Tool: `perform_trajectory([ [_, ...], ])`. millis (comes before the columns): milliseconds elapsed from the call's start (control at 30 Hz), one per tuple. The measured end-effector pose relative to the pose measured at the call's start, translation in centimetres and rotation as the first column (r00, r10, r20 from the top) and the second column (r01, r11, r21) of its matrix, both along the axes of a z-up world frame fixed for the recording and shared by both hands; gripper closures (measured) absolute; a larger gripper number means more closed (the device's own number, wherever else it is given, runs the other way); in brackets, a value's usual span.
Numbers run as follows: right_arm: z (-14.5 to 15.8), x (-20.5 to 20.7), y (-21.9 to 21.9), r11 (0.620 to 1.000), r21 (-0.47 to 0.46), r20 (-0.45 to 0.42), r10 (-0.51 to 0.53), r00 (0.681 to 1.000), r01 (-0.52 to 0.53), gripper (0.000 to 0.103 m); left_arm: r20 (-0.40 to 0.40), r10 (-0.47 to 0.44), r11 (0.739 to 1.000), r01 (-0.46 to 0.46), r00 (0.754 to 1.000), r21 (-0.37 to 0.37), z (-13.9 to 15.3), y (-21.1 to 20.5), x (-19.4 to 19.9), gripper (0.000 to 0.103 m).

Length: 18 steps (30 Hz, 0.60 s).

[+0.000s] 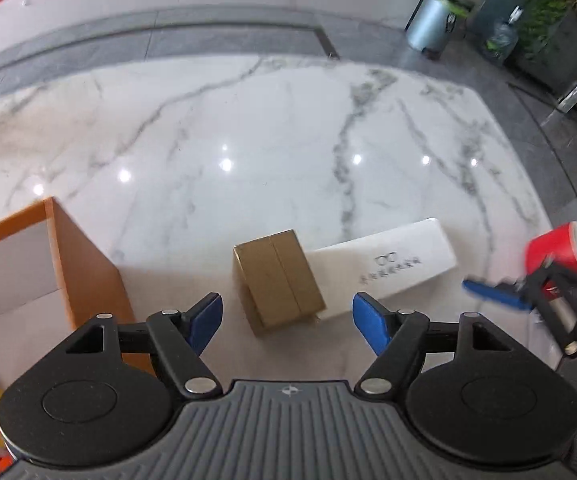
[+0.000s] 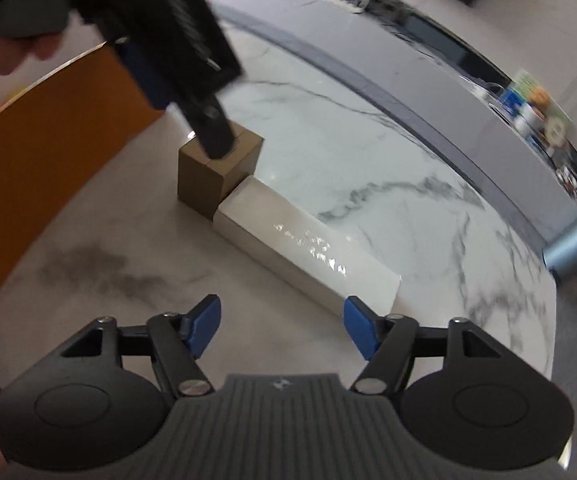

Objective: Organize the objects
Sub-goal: 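Move both tools to the brown cardboard box and white glasses box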

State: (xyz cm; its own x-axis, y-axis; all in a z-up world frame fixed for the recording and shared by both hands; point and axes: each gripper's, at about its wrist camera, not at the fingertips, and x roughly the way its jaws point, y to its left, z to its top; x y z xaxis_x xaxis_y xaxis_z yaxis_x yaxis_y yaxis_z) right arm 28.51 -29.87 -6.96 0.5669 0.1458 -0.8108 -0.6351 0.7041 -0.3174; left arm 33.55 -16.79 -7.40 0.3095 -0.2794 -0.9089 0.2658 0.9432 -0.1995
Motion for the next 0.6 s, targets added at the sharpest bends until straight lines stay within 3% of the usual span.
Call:
perform_trajectory([
  [133,-0.1,3.0,1.7,0.982,-0.095,-0.048,0.161,0.986,-0.165,0.022,-0.076,0.016,0.999,-0.018,0.997,-0.033,-1.9,0.5,1.5,0.019],
  [233,-1.2,4.9,2.3,0.952,-0.17,-0.101,0.24,0.965,-0.255,0.022,-0.106,0.008,0.999,-0.013,0.994,-0.048,-2.6,0.8,2.1,0.025],
  [367,-2.4,6.6,2.7,0.921,-0.198,-0.17,0.305,0.937,-0.335,0.022,-0.147,-0.006,0.996,-0.008,0.989,-0.089,-3.2,1.4,2.7,0.034],
  [500,-3.2,7.8,3.0,0.894,-0.202,-0.249,0.347,0.904,-0.399,0.014,-0.151,-0.048,0.996,0.036,0.987,-0.08,-2.9,1.2,2.7,0.036],
  [600,-3.8,8.5,3.1,0.875,-0.222,-0.289,0.363,0.886,-0.431,0.014,-0.154,-0.087,0.995,0.077,0.984,-0.068,-2.8,1.0,2.3,0.037],
])
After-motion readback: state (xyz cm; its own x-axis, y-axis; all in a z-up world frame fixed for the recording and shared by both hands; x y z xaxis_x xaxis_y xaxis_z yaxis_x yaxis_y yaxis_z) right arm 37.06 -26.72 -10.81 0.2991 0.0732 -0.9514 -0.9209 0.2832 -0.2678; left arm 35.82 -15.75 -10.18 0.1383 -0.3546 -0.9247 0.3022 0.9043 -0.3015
